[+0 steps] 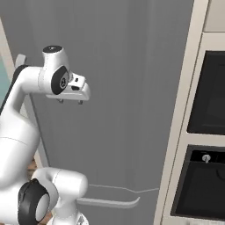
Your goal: There is a bowl on the dining counter. Grab a lemon wedge from the fridge and place it in the bowl. Then get the liquor bottle and glass cup from the cabinet and place them next to the bowl.
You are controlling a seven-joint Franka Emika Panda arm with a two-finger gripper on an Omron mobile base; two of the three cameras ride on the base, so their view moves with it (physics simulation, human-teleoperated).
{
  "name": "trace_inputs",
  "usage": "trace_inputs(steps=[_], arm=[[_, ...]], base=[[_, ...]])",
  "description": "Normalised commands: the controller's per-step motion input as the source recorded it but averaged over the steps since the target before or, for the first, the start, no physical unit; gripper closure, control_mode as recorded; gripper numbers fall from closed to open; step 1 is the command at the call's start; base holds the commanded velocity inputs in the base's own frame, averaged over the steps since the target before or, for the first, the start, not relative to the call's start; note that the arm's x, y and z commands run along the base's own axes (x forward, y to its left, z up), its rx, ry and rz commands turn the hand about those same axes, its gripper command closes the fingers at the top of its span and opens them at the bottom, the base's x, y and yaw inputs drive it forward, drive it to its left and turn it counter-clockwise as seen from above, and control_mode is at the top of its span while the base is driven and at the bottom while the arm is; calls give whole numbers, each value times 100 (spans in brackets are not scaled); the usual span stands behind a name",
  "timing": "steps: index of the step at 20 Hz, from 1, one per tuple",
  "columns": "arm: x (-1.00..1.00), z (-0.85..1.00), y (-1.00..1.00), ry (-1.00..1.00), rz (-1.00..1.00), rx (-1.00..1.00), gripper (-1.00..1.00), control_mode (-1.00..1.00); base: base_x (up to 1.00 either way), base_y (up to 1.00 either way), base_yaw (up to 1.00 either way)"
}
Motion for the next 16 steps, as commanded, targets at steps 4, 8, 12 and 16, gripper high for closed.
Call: trace_inputs(steps=[4,8,12,16], arm=[[0,0,0,0,0,0,-100,100],[0,0,0,0,0,0,-100,100],[0,0,0,0,0,0,-100,100],[0,0,0,0,0,0,-100,100]], base=[[-14,62,-26],[-27,54,-20],[-66,29,-18],[-80,25,-17]])
